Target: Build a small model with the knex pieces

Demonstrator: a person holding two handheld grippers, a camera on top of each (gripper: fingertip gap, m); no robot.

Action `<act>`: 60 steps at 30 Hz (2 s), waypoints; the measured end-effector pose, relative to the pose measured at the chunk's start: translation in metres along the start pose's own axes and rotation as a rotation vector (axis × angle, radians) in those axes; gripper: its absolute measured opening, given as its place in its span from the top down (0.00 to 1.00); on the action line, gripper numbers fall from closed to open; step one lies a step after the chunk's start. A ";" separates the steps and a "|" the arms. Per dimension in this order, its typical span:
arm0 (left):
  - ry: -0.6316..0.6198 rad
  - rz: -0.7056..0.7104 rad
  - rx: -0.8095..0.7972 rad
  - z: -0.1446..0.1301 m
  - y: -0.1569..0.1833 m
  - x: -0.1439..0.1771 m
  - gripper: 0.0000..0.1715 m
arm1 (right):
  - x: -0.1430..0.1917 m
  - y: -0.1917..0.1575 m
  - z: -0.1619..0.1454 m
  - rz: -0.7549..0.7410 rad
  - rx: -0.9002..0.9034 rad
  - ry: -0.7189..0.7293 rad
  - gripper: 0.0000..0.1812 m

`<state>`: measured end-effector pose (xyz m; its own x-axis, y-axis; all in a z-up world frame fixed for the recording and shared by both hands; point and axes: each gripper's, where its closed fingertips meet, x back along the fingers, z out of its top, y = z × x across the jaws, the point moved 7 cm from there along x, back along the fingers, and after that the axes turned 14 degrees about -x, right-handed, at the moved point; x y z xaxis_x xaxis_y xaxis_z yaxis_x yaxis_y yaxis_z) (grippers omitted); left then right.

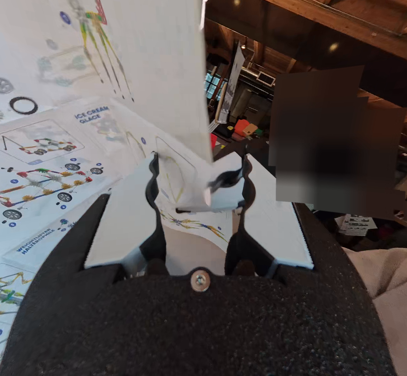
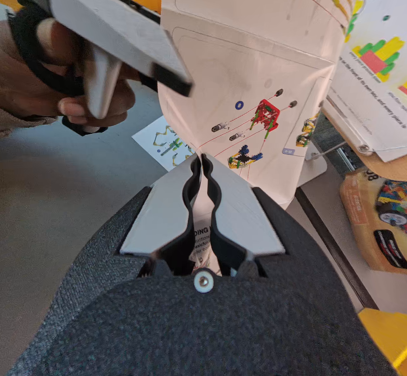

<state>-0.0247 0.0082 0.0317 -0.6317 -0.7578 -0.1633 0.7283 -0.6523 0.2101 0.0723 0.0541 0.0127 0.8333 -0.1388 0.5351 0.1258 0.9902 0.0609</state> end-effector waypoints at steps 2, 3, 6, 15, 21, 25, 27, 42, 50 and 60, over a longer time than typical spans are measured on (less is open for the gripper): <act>-0.001 0.084 -0.019 0.000 -0.013 0.010 0.58 | -0.019 -0.014 0.000 0.006 0.027 -0.009 1.00; -0.009 0.097 -0.015 0.001 -0.017 0.016 0.61 | -0.025 -0.017 0.000 -0.016 0.040 -0.007 1.00; -0.022 0.108 -0.061 0.010 -0.025 0.032 0.82 | -0.030 -0.023 0.001 -0.032 0.069 -0.001 0.99; -0.194 -0.127 -0.387 0.059 0.011 0.050 1.00 | 0.047 -0.046 0.003 0.513 0.144 0.077 0.72; -0.378 -0.297 -0.554 0.111 0.042 0.049 1.00 | 0.107 0.002 0.002 0.600 0.100 0.369 0.70; -0.500 -0.438 -0.637 0.146 0.061 0.038 1.00 | 0.097 0.047 -0.005 0.519 -0.062 0.440 0.68; -0.556 -0.521 -0.686 0.166 0.069 0.030 1.00 | 0.085 0.061 -0.009 0.519 -0.137 0.451 0.67; -0.610 -0.741 -0.938 0.329 0.186 0.028 1.00 | -0.014 0.084 -0.037 0.756 -0.493 0.520 0.54; -0.535 -0.743 -1.033 0.355 0.239 0.089 1.00 | -0.075 0.066 -0.042 1.012 -0.690 0.556 0.49; -0.472 -0.681 -1.038 0.351 0.235 0.154 1.00 | -0.086 -0.008 -0.030 1.615 -0.687 0.447 0.55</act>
<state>-0.0443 -0.2564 0.3947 -0.8262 -0.3382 0.4505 -0.0376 -0.7648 -0.6432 0.0161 0.0575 -0.0592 0.3988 0.7403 -0.5412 -0.7871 -0.0264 -0.6162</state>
